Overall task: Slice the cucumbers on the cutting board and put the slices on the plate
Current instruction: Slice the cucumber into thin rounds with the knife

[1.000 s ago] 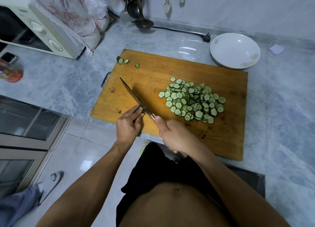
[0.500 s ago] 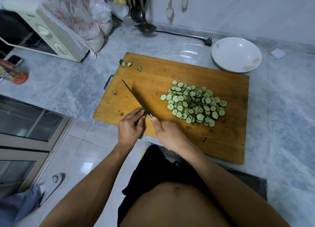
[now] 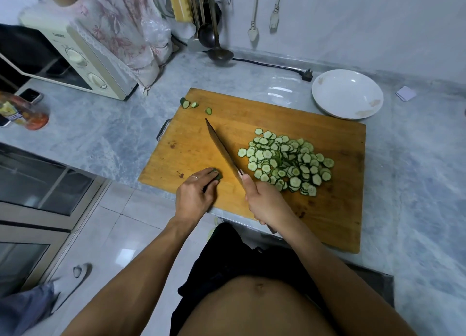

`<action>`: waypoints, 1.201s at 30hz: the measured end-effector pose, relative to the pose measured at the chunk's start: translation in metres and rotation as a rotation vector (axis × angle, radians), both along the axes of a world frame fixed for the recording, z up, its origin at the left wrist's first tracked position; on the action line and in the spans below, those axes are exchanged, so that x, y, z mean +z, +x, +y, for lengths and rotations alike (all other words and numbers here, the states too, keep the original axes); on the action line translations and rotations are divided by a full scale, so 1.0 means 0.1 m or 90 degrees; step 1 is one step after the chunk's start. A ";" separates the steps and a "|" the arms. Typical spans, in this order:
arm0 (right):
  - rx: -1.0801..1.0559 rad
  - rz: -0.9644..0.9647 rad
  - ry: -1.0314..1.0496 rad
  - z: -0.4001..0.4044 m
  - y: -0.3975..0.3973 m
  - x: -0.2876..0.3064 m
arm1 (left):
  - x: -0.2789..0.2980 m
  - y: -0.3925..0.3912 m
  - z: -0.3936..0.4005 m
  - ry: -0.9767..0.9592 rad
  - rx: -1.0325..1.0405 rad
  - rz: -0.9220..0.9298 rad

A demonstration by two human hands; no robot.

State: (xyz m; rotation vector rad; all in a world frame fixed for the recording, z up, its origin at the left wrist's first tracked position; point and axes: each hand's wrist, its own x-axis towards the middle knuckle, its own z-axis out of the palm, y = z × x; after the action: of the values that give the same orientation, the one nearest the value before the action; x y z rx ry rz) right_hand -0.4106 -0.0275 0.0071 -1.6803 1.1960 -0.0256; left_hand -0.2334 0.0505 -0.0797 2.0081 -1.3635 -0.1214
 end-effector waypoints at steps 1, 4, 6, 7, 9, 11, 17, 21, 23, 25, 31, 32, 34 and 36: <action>-0.004 -0.002 -0.002 -0.02 -0.01 0.02 | 0.00 -0.03 -0.02 -0.001 -0.008 0.001; -0.015 -0.009 0.019 -0.04 -0.07 0.09 | -0.02 -0.11 -0.06 -0.010 -0.001 0.029; -0.017 -0.022 0.033 -0.03 -0.11 0.12 | -0.04 -0.15 -0.06 -0.028 0.016 0.042; -0.014 -0.028 0.031 -0.01 -0.13 0.13 | -0.04 -0.16 -0.06 -0.038 0.020 0.041; -0.010 -0.041 0.030 0.05 -0.18 0.17 | -0.03 -0.15 -0.06 -0.048 0.018 0.042; 0.002 -0.045 0.024 0.11 -0.21 0.19 | -0.03 -0.14 -0.06 -0.039 0.014 0.045; 0.045 -0.028 -0.007 0.20 -0.20 0.26 | -0.02 -0.14 -0.08 -0.032 0.023 0.082; 0.053 -0.023 0.001 0.19 -0.20 0.26 | -0.02 -0.14 -0.09 -0.031 0.030 0.091; 0.061 -0.015 0.007 0.18 -0.19 0.26 | -0.04 -0.14 -0.09 -0.035 0.034 0.090; 0.069 -0.007 0.014 0.18 -0.18 0.27 | -0.06 -0.14 -0.08 -0.038 0.034 0.088; 0.054 -0.014 0.053 0.10 -0.09 0.16 | -0.10 -0.16 -0.09 -0.041 0.036 0.074; 0.058 -0.006 0.052 0.09 -0.07 0.14 | -0.10 -0.16 -0.09 -0.041 0.035 0.073; 0.065 0.012 0.034 0.09 -0.02 0.10 | -0.10 -0.17 -0.08 -0.038 0.038 0.073; 0.058 0.008 0.012 0.13 0.01 0.06 | -0.09 -0.17 -0.09 -0.036 0.041 0.070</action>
State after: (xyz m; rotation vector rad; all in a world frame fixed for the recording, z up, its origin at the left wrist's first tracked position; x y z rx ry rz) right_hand -0.4099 -0.0150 0.0131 -1.7193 1.1241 0.0526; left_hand -0.2500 0.0418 -0.0885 1.9660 -1.2201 -0.1591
